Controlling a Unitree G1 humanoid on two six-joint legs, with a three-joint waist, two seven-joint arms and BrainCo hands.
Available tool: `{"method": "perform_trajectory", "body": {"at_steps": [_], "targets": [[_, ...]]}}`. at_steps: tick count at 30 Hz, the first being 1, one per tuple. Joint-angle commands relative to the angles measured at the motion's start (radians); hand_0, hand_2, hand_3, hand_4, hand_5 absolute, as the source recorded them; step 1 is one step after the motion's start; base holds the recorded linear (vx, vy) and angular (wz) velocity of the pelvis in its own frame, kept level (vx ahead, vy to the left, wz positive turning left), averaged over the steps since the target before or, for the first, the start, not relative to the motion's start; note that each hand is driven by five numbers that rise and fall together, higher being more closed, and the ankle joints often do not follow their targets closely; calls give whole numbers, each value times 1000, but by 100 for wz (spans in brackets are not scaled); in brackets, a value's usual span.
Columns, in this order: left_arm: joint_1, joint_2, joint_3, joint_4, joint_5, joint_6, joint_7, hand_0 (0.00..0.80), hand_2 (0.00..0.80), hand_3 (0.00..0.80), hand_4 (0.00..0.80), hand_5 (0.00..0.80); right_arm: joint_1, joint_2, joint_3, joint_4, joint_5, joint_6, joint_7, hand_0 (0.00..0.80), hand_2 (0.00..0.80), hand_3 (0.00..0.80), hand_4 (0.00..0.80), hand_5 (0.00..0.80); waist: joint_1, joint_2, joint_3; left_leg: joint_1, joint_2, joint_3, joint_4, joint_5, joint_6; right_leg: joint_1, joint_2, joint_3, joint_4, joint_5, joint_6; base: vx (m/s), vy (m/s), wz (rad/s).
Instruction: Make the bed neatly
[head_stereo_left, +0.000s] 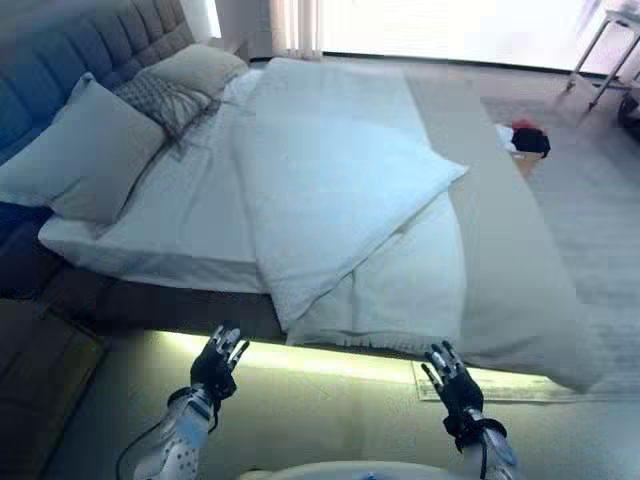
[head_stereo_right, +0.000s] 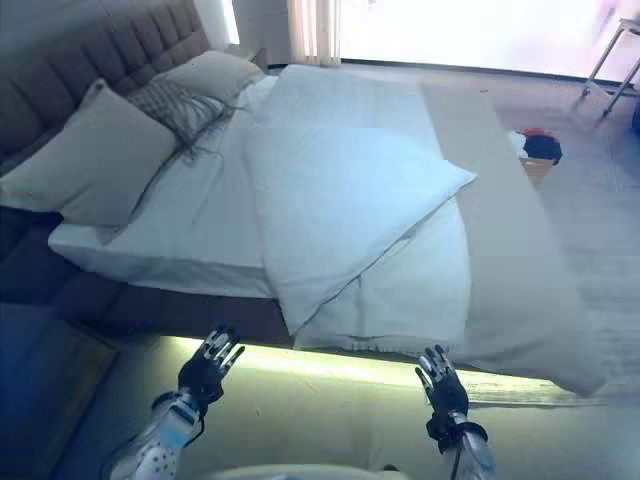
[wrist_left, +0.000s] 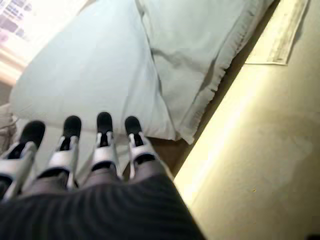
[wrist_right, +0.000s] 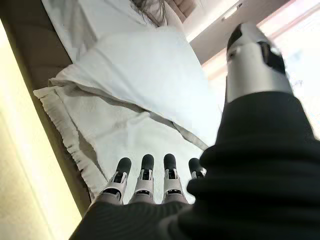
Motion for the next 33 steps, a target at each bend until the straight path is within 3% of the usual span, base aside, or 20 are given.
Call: {"method": "perform_trajectory", "body": {"at_steps": [1, 5, 8, 10, 12, 14, 19, 23, 24, 30, 33], "targets": [[-38, 20, 31, -28, 58, -48, 9, 0, 0, 0, 0, 0, -3, 6, -23, -83, -20, -15, 0, 0, 0, 0, 0, 0, 7, -26, 1, -62, -10, 33, 40, 52, 42, -36, 58, -4, 43, 24, -58, 0, 0, 0], [-23, 19, 20, -19, 80, -62, 8, 0, 0, 0, 0, 0, 23, 1, -33, -97, -24, 1, 11, 0, 0, 0, 0, 0, -6, -27, 5, -62, 8, 74, 79, 51, 33, -27, 55, -32, 63, 13, -63, 39, -36, 9], [-11, 24, 21, -25, 97, -55, -21, 0, 0, 0, 0, 0, 32, -15, -41, -103, -14, -3, 25, 0, 0, 0, 0, 0, -9, -23, 13, -63, 15, 76, 103, 56, 26, -26, 54, -40, 68, 9, -67, 11, -19, 21], [4, 26, 18, -24, 92, -65, -28, 0, 0, 0, 0, 0, 24, -19, -36, -90, -10, -2, 25, 0, 0, 0, 0, 0, -5, -20, 16, -53, 7, 48, 91, 42, 31, -28, 63, -19, 60, 11, -70, 27, -3, 12], [29, 27, 25, -39, 70, -74, -32, 0, 0, 0, 0, 0, 17, -25, -25, -83, -4, 17, 33, 0, 0, 0, 0, 0, 14, -13, 23, -80, -13, -33, 137, 57, 31, -26, 84, 33, 31, 18, -76, 30, -11, -6], [49, 25, 30, -54, 58, -70, -41, 0, 0, 0, 0, 0, 16, -30, -17, -74, -6, 17, 36, 0, 0, 0, 0, 0, 29, -10, 31, -96, -23, -59, 153, 63, 33, -21, 88, 46, 19, 27, -77, 12, 21, -24], [39, 31, 18, -40, 66, -41, -58, 0, 0, 0, 0, 0, 60, -4, -25, -99, -6, 6, 33, 0, 0, 0, 0, 0, -14, 3, 22, -53, -17, 40, 61, 47, 44, -37, 45, 5, 83, 8, -57, 37, 99, -13], [23, 41, -4, -26, 66, -36, -66, 0, 0, 0, 0, 0, 104, 7, -23, -133, -26, -3, 40, 0, 0, 0, 0, 0, -40, 5, 22, -46, -22, 74, 66, 41, 47, -52, 14, -11, 133, -11, -44, 27, 33, 21], [22, 44, -16, -22, 57, -41, -70, 0, 0, 0, 0, 0, 106, -1, -16, -132, -33, -13, 30, 0, 0, 0, 0, 0, -39, 5, 26, -45, -26, 67, 72, 33, 49, -55, 9, -11, 137, -14, -45, 5, 33, 15], [75, 56, -31, -31, 13, -62, -68, 0, 0, 0, 0, 0, 72, -53, 5, -121, 11, 17, 22, 0, 0, 0, 0, 0, 23, 11, 46, -69, -59, -80, 120, -1, 53, -38, 22, 34, 89, 3, -43, 12, 18, 5], [80, 63, -11, -39, 4, -51, -84, 0, 0, 0, 0, 0, 75, -56, 3, -123, 26, 23, 2, 0, 0, 0, 0, 0, 36, 14, 44, -69, -68, -80, 118, -3, 58, -24, 11, 21, 77, 10, -37, 56, 141, -19]]}}
